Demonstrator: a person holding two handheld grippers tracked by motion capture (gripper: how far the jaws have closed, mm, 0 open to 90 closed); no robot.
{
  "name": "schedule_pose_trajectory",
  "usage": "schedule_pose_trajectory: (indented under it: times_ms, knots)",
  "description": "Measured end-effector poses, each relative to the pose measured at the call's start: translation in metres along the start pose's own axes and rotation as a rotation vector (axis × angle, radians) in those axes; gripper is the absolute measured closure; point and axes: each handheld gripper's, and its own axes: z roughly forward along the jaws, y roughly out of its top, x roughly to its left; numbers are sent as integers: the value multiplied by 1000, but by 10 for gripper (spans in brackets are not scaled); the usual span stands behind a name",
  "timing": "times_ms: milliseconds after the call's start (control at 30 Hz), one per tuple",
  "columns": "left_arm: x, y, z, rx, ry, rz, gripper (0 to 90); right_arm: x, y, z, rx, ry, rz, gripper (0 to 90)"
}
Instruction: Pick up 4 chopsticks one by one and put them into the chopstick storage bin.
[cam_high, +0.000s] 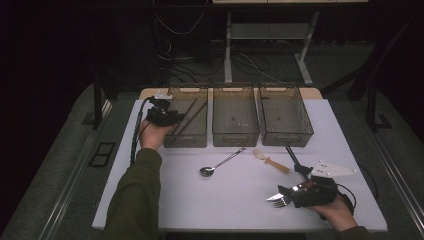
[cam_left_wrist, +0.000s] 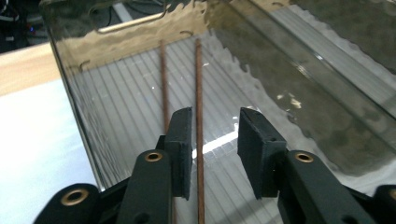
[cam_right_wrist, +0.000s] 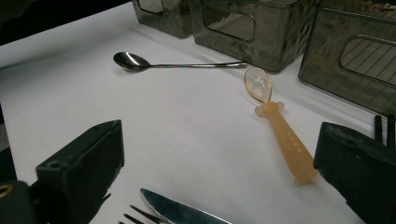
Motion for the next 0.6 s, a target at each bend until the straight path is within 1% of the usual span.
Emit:
schedule_pose_trajectory:
  times_ms: [67,133,200,267,333,367,433,467,500,600]
  knots:
    - [-2,1,-3,-7,-9,22,615,0,0,0,1,-1,1,21]
    - [-5,0,-8,-28,-16,39,583,0,0,-1,-2,-2,3,21]
    - [-8,0,-12,-45,-46,40,545,0,0,-1,-2,-2,6,21]
    - [-11,-1,-17,-54,-57,68,514,-1,0,-1,-2,-3,6,21]
    - [-14,-1,-22,-65,-89,72,481,0,0,0,-1,-2,7,21]
    - [-17,-1,-25,-74,-96,75,475,0,0,0,-1,-1,6,21]
    - [-21,-2,-31,-81,-114,95,454,0,0,0,-1,-2,7,21]
    - [-26,-4,-36,-98,-138,101,442,0,0,0,-1,-2,7,20]
    - [-26,-4,-36,-98,-138,101,430,0,0,0,-1,-3,8,20]
    - [-33,-9,-42,-102,-167,118,403,0,0,0,-2,-2,8,21]
